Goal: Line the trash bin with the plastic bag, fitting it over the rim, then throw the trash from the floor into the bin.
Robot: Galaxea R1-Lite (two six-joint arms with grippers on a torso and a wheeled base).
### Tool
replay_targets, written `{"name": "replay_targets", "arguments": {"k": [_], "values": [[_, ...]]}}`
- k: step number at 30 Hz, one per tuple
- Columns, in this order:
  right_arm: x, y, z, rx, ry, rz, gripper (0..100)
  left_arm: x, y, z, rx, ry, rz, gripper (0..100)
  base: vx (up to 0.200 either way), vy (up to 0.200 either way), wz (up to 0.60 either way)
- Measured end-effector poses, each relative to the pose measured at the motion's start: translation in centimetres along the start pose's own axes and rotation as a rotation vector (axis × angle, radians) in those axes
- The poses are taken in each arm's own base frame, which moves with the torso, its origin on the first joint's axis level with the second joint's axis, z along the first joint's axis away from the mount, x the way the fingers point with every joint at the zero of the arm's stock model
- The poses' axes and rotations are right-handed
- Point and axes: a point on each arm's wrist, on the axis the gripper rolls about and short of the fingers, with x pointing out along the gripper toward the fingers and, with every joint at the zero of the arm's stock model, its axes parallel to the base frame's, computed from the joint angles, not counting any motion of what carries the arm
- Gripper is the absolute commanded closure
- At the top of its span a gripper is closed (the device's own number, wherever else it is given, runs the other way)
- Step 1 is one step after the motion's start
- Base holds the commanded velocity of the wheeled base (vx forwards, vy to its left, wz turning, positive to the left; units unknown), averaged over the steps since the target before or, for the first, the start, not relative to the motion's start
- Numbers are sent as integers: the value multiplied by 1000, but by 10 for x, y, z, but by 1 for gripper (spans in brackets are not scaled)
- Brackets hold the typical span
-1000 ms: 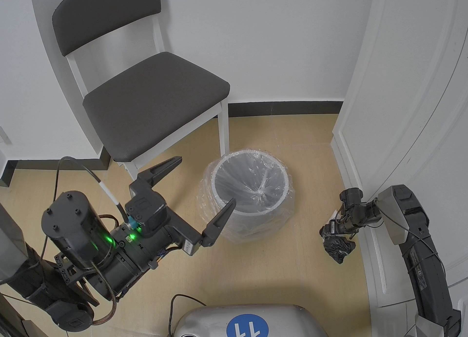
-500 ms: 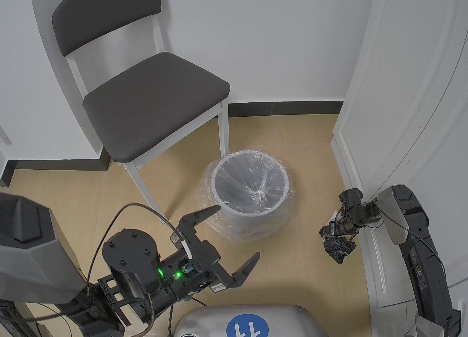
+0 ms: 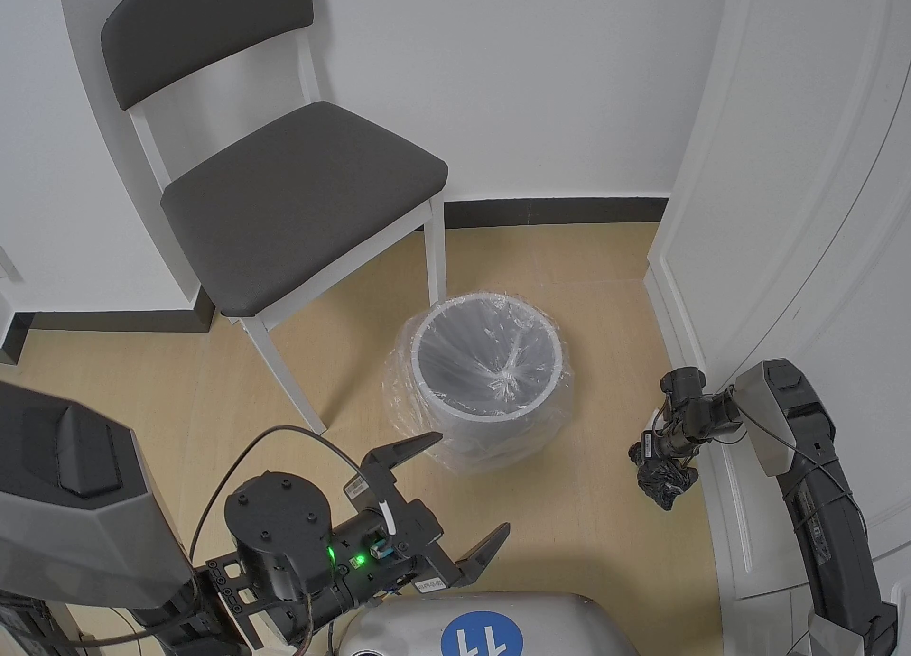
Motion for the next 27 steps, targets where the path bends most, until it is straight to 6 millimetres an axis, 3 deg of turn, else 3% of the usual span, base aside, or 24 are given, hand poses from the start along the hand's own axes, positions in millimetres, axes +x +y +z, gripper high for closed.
{"name": "replay_targets", "arguments": {"k": [19, 27], "values": [[0, -2, 0, -9, -10, -118, 100, -12, -1, -2, 46, 17, -14, 0, 0, 0, 0], [-6, 4, 20, 75, -188, -116, 100, -16, 5, 2, 41, 1, 5, 0, 0, 0, 0]]}}
